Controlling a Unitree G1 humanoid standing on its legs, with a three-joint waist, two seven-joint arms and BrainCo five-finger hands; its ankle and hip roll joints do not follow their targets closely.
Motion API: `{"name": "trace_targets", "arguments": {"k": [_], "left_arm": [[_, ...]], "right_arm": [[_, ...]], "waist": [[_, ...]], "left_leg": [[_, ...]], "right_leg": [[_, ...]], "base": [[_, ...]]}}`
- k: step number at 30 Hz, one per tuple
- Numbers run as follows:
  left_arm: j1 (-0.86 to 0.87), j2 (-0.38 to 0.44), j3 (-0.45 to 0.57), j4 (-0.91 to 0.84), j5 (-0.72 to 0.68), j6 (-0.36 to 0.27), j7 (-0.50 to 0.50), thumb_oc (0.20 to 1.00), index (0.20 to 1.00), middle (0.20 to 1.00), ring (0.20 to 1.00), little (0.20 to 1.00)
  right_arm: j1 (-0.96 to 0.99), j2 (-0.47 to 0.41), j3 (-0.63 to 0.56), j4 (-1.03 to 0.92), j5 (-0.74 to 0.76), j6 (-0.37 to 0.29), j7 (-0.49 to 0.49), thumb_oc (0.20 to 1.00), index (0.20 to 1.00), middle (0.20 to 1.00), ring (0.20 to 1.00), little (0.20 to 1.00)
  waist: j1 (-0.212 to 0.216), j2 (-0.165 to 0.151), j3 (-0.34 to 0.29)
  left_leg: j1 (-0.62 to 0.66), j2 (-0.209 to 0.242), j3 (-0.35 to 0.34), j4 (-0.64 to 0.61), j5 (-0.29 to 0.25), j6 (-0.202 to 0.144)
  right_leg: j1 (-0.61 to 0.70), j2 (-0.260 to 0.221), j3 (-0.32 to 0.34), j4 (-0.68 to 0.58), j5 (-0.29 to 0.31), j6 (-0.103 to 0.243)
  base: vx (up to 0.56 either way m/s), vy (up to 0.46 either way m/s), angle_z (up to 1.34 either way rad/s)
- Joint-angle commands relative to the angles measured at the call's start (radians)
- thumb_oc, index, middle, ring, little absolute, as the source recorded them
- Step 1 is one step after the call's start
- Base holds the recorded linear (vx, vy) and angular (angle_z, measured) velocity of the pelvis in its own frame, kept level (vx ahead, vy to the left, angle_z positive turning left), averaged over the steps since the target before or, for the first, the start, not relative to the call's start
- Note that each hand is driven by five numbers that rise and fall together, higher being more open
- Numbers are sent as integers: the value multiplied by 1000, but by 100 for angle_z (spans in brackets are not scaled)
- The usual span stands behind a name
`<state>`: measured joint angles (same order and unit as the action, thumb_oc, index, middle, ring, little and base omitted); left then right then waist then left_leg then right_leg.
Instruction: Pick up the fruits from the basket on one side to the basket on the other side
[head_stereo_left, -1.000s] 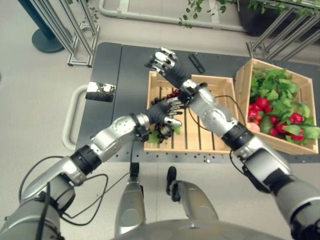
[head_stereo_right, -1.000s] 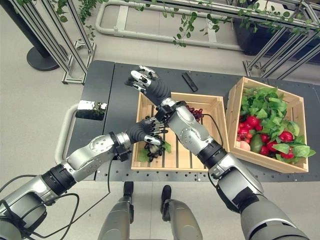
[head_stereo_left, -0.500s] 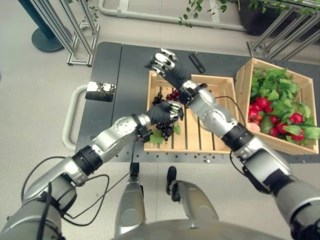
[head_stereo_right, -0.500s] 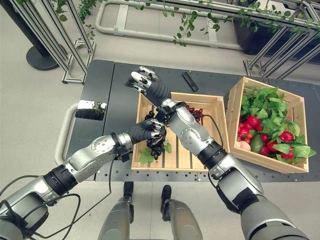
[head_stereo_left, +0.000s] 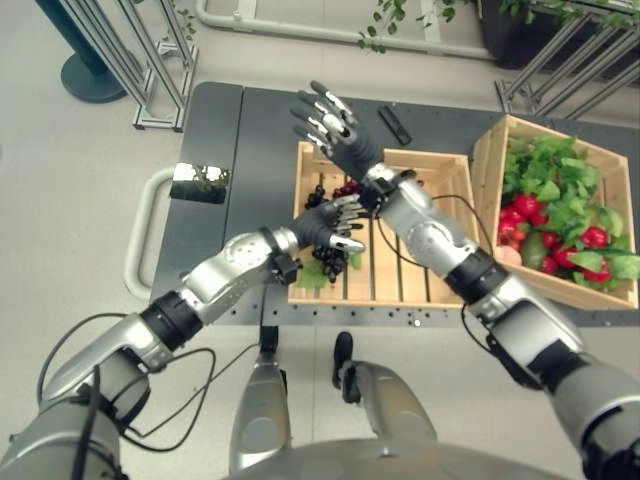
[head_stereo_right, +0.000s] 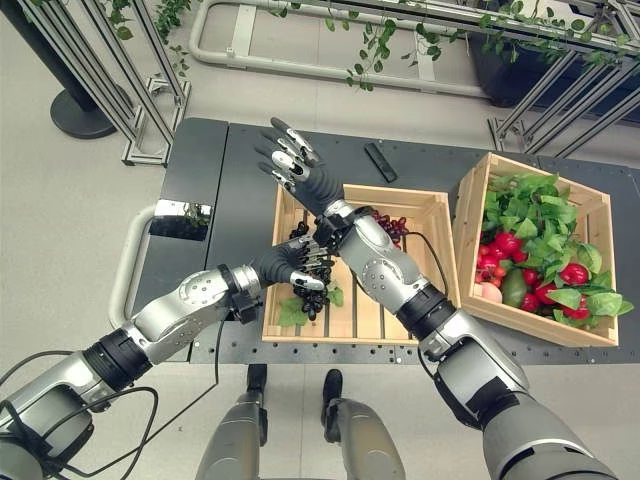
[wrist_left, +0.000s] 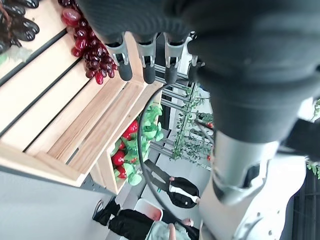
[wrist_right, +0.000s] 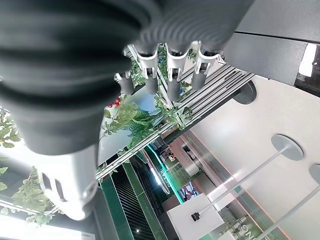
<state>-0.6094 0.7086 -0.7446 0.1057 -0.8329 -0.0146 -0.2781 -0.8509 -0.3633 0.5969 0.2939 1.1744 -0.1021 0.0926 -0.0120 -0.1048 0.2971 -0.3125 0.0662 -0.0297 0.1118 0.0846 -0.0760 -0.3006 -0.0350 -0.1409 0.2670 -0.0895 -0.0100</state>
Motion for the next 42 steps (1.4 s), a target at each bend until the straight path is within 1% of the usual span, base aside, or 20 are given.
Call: {"name": "trace_targets", "arguments": {"k": [1, 2, 3, 4, 7, 8, 11, 12, 15, 16, 17, 18, 20, 25, 29, 36, 37, 39, 40, 42], "left_arm": [[31, 55, 102, -51, 43, -85, -2, 1000, 1000, 1000, 1000, 1000], [32, 55, 103, -52, 43, -85, -2, 1000, 1000, 1000, 1000, 1000], [61, 87, 137, -55, 77, -103, 1, 1000, 1000, 1000, 1000, 1000], [62, 87, 137, -56, 77, -103, 1, 1000, 1000, 1000, 1000, 1000], [95, 113, 176, -54, 98, -112, 6, 1000, 1000, 1000, 1000, 1000], [137, 148, 210, -52, 139, -124, 6, 1000, 1000, 1000, 1000, 1000], [212, 187, 265, -16, 211, -142, 6, 1000, 1000, 1000, 1000, 1000], [213, 187, 266, -16, 212, -143, 6, 1000, 1000, 1000, 1000, 1000], [305, 196, 339, 94, 328, -167, 21, 1000, 1000, 1000, 1000, 1000], [306, 196, 340, 94, 329, -168, 21, 1000, 1000, 1000, 1000, 1000], [356, 199, 378, 152, 400, -186, 31, 1000, 1000, 1000, 1000, 1000], [379, 197, 403, 187, 432, -199, 41, 1000, 1000, 1000, 1000, 1000], [425, 136, 459, 311, 477, -215, 79, 1000, 1000, 1000, 1000, 1000], [451, 75, 509, 423, 533, -225, 134, 1000, 1000, 1000, 1000, 1000], [447, -3, 536, 579, 600, -224, 197, 1000, 1000, 1000, 1000, 1000], [427, -60, 559, 675, 640, -222, 278, 1000, 1000, 1000, 1000, 1000], [426, -69, 565, 682, 639, -221, 291, 1000, 1000, 1000, 1000, 1000], [425, -80, 570, 694, 649, -225, 311, 1000, 1000, 1000, 1000, 1000], [433, -88, 572, 672, 632, -231, 313, 1000, 1000, 1000, 1000, 1000], [436, -90, 573, 667, 622, -237, 313, 1000, 1000, 1000, 1000, 1000]], "right_arm": [[13, -72, -83, -159, -64, -24, 42, 1000, 1000, 1000, 1000, 1000], [14, -72, -83, -159, -64, -24, 42, 1000, 1000, 1000, 1000, 1000], [31, -135, -90, -173, -119, -16, 48, 1000, 1000, 1000, 1000, 1000], [31, -135, -90, -173, -119, -16, 48, 1000, 1000, 1000, 1000, 1000], [56, -197, -107, -195, -158, -15, 53, 1000, 1000, 1000, 1000, 1000], [86, -259, -123, -216, -189, -11, 65, 1000, 1000, 1000, 1000, 1000], [133, -338, -155, -237, -221, -11, 81, 1000, 1000, 1000, 1000, 1000], [134, -338, -155, -238, -221, -11, 81, 1000, 1000, 1000, 1000, 1000], [200, -434, -194, -284, -269, -15, 124, 1000, 1000, 1000, 1000, 1000], [200, -435, -193, -285, -269, -15, 124, 1000, 1000, 1000, 1000, 1000], [227, -497, -210, -309, -335, -21, 136, 1000, 1000, 1000, 1000, 1000], [233, -528, -209, -315, -366, -21, 147, 1000, 1000, 1000, 1000, 1000], [241, -568, -189, -319, -443, -19, 160, 1000, 1000, 1000, 1000, 1000], [242, -565, -159, -307, -489, -9, 172, 1000, 1000, 1000, 1000, 1000], [218, -526, -116, -256, -549, 4, 158, 1000, 1000, 1000, 1000, 1000], [161, -483, -63, -178, -618, 2, 131, 1000, 1000, 1000, 1000, 1000], [148, -477, -59, -167, -659, -5, 118, 1000, 1000, 1000, 1000, 1000], [104, -499, -35, -171, -820, -30, 96, 1000, 1000, 1000, 1000, 1000], [28, -548, 23, -154, -1008, -63, 68, 1000, 1000, 1000, 1000, 1000], [-2, -563, 47, -130, -1061, -64, 57, 1000, 1000, 1000, 1000, 1000]], "waist": [[-9, -29, -7], [-9, -29, -7], [-10, -30, -6], [-10, -30, -6], [-12, -29, -5], [-12, -29, -3], [-11, -28, 0], [-11, -28, 0], [-11, -29, 2], [-12, -29, 2], [-13, -28, 2], [-12, -29, 3], [-10, -32, 3], [-7, -33, 9], [-3, -33, 24], [6, -39, 55], [7, -38, 61], [9, -38, 70], [15, -37, 80], [17, -37, 83]], "left_leg": [[38, 12, -16, 48, -92, 10], [38, 12, -16, 48, -92, 10], [37, 12, -16, 49, -92, 11], [37, 12, -16, 49, -92, 11], [37, 12, -15, 50, -93, 11], [37, 11, -16, 51, -93, 10], [36, 11, -14, 52, -93, 9], [37, 11, -14, 52, -93, 9], [36, 13, -10, 54, -94, 9], [36, 13, -10, 54, -94, 9], [35, 12, -10, 55, -95, 9], [35, 13, -9, 55, -95, 9], [33, 13, -7, 59, -96, 8], [26, 13, -6, 64, -96, 7], [19, 13, -5, 63, -92, 6], [-2, 13, -3, 71, -88, 3], [-4, 13, -1, 72, -87, 3], [-8, 14, 1, 72, -86, 3], [-15, 15, 1, 74, -86, 3], [-19, 14, 0, 76, -85, 2]], "right_leg": [[26, -109, 40, -4, 41, 152], [26, -109, 40, -4, 40, 152], [25, -110, 39, -2, 41, 153], [25, -110, 39, -2, 41, 153], [24, -112, 37, -2, 40, 153], [24, -112, 37, -2, 40, 154], [22, -112, 37, -1, 40, 156], [22, -112, 37, -1, 40, 156], [19, -112, 38, 3, 40, 158], [19, -112, 38, 3, 40, 158], [19, -112, 38, 2, 40, 159], [17, -111, 39, 1, 40, 159], [13, -112, 41, 2, 40, 159], [10, -112, 41, 3, 40, 157], [5, -110, 39, 0, 41, 156], [-11, -106, 41, 1, 42, 151], [-15, -106, 42, 2, 42, 151], [-19, -105, 43, 1, 44, 151], [-26, -104, 43, 2, 44, 152], [-28, -104, 43, 1, 45, 151]], "base": [[0, 0, 0], [0, 0, 0], [0, 0, 0], [0, 0, 0], [0, 0, 0], [0, 0, 0], [0, 0, 0], [0, 0, 0], [0, 0, 0], [0, 0, 0], [0, 0, 0], [0, 0, 0], [0, 0, 0], [0, 0, 0], [0, 0, 0], [0, 0, 0], [0, 0, 0], [-8, -1, -7], [-4, -7, -13], [-7, -10, -14]]}}
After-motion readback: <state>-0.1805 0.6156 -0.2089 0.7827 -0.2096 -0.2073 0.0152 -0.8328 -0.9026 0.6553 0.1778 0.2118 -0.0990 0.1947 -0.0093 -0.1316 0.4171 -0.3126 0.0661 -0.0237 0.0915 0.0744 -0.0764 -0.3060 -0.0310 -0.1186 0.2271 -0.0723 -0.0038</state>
